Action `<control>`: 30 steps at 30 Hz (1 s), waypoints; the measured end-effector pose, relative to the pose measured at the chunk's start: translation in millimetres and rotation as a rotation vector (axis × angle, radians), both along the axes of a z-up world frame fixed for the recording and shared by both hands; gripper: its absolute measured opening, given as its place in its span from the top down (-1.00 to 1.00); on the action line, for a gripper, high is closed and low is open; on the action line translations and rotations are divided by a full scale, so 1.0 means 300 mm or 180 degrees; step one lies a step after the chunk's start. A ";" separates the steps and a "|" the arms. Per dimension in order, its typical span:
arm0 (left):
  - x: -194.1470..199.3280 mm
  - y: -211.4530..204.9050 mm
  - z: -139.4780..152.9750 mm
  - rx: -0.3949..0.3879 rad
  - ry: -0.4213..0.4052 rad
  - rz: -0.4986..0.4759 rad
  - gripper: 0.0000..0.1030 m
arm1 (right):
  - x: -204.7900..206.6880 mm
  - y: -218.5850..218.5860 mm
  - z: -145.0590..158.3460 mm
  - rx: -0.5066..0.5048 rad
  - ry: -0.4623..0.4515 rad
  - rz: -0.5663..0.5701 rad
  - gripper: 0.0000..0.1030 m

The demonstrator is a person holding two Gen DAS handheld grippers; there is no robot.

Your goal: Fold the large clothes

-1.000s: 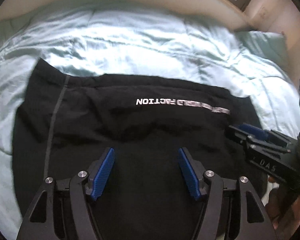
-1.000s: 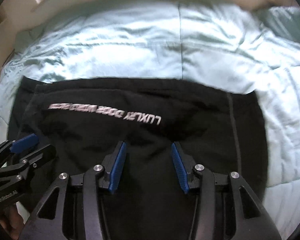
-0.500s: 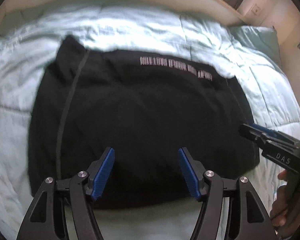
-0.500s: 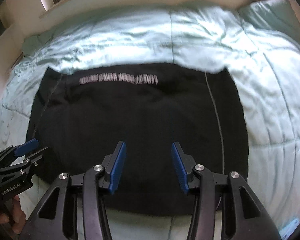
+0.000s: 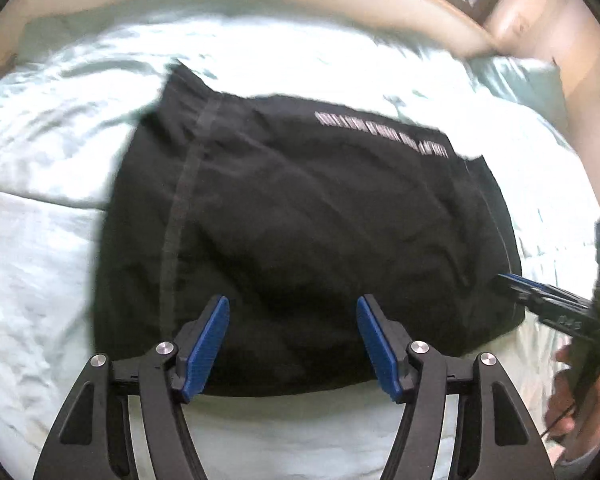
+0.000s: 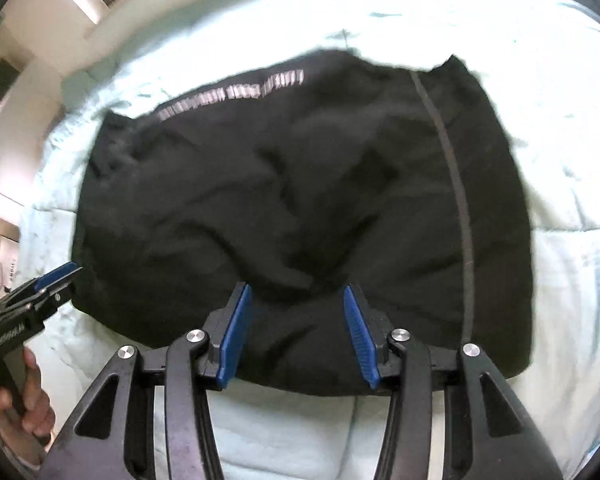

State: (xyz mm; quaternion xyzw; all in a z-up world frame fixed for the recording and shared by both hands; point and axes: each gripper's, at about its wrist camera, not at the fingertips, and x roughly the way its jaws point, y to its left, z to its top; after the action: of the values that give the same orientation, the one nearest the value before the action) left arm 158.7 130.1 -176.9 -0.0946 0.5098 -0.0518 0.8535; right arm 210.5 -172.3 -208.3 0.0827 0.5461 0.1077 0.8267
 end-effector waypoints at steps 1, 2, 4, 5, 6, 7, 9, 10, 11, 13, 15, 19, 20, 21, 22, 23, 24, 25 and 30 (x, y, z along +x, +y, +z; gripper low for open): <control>-0.011 0.035 0.025 0.0018 -0.0087 0.0083 -0.31 | -0.007 -0.026 0.033 -0.0005 -0.0074 -0.0034 0.01; -0.014 0.075 0.052 0.0025 -0.0150 0.0162 -0.31 | -0.015 -0.056 0.069 -0.0010 -0.0148 -0.0082 0.00; -0.013 0.140 0.094 0.0048 -0.0199 0.0295 -0.31 | -0.029 -0.111 0.129 -0.0024 -0.0274 -0.0179 -0.02; -0.017 0.187 0.118 0.0060 -0.0236 0.0398 -0.31 | -0.036 -0.138 0.155 -0.0043 -0.0323 -0.0227 -0.10; -0.028 0.221 0.139 0.0058 -0.0264 0.0460 -0.31 | -0.035 -0.163 0.175 -0.0071 -0.0367 -0.0278 -0.25; -0.026 0.248 0.147 0.0055 -0.0279 0.0490 -0.31 | -0.039 -0.193 0.201 -0.0099 -0.0422 -0.0345 -0.29; -0.032 0.301 0.175 0.0085 -0.0331 0.0594 -0.31 | -0.035 -0.237 0.238 -0.0100 -0.0486 -0.0424 -0.31; -0.028 0.321 0.185 0.0083 -0.0349 0.0619 -0.31 | -0.034 -0.269 0.254 -0.0099 -0.0516 -0.0461 -0.31; -0.022 0.341 0.194 0.0057 -0.0365 0.0632 -0.31 | -0.030 -0.288 0.265 -0.0115 -0.0530 -0.0496 -0.31; -0.009 0.381 0.193 -0.0036 -0.0349 0.0632 -0.31 | -0.017 -0.321 0.270 -0.0152 -0.0537 -0.0559 -0.33; 0.020 0.397 0.174 -0.0039 -0.0274 0.0610 -0.31 | 0.002 -0.350 0.256 -0.0195 -0.0520 -0.0597 -0.37; 0.111 0.403 0.062 -0.0310 -0.0051 0.0435 -0.31 | 0.065 -0.379 0.180 -0.0238 -0.0378 -0.0594 -0.38; 0.137 0.409 0.023 -0.0392 0.0030 0.0417 -0.31 | 0.085 -0.376 0.153 -0.0234 -0.0332 -0.0577 -0.38; 0.159 0.413 -0.009 -0.0434 0.0092 0.0420 -0.31 | 0.103 -0.377 0.127 -0.0246 -0.0288 -0.0573 -0.38; 0.181 0.418 -0.041 -0.0453 0.0143 0.0434 -0.31 | 0.123 -0.380 0.098 -0.0259 -0.0241 -0.0569 -0.38; 0.203 0.421 -0.070 -0.0429 0.0177 0.0452 -0.31 | 0.144 -0.386 0.066 -0.0250 -0.0182 -0.0565 -0.38; 0.230 0.423 -0.102 -0.0377 0.0198 0.0460 -0.31 | 0.156 -0.392 0.041 -0.0241 -0.0132 -0.0571 -0.38; 0.243 0.421 -0.120 -0.0378 0.0210 0.0450 -0.31 | 0.175 -0.398 0.011 -0.0228 -0.0074 -0.0577 -0.38; 0.339 0.425 -0.258 -0.0680 0.0436 0.0377 -0.31 | 0.249 -0.417 -0.128 -0.0155 0.0136 -0.0568 -0.38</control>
State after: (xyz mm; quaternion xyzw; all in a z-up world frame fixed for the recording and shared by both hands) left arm 260.3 257.5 -254.3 -0.2182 0.5520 -0.0488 0.8033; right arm 285.1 -297.2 -246.8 0.1131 0.5565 0.0185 0.8229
